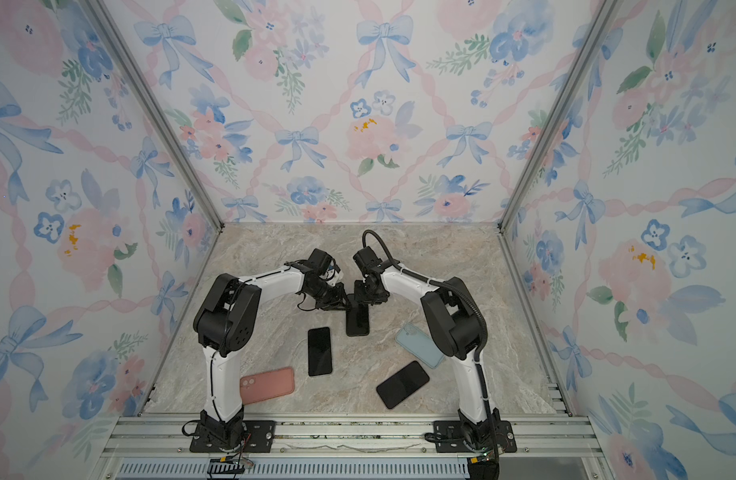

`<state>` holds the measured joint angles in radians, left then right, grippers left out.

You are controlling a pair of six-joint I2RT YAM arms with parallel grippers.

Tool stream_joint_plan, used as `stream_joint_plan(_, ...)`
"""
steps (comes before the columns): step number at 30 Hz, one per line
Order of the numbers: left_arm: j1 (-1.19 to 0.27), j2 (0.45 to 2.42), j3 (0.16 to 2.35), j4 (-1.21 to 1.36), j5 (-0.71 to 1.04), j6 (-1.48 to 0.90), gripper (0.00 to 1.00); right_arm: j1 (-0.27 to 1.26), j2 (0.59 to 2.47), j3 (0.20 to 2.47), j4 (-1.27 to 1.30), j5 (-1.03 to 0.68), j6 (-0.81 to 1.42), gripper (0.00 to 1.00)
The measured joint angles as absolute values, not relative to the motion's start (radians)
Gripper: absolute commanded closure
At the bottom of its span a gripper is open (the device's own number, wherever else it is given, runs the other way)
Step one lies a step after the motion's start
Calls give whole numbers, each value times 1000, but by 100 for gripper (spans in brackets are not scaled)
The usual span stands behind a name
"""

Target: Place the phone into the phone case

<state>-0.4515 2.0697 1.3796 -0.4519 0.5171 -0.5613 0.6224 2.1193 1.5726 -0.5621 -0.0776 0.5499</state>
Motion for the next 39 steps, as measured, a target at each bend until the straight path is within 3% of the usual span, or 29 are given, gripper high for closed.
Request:
stream_joint_plan(9, -456, 2051, 1359, -451, 500, -569, 80, 623, 2121, 1573, -568, -66, 553, 68)
stream_joint_plan(13, -458, 1969, 1279, -452, 494, -569, 76, 637, 2112, 1573, -594, -54, 560, 66)
stream_joint_plan(17, -459, 1839, 1205, -451, 479, -569, 71, 681, 2060, 1561, -636, -17, 572, 54)
stream_joint_plan(21, -458, 1726, 1136, -443, 469, -569, 61, 734, 1972, 1507, -644, 17, 611, 37)
stream_joint_plan(27, -430, 1623, 1020, -444, 455, -557, 45, 800, 1931, 1451, -657, 64, 678, 23)
stream_joint_plan(33, -386, 1548, 942, -444, 449, -543, 26, 825, 1954, 1451, -663, 93, 700, 20)
stream_joint_plan(39, -362, 1502, 916, -444, 449, -533, 15, 827, 2033, 1473, -682, 115, 700, 17)
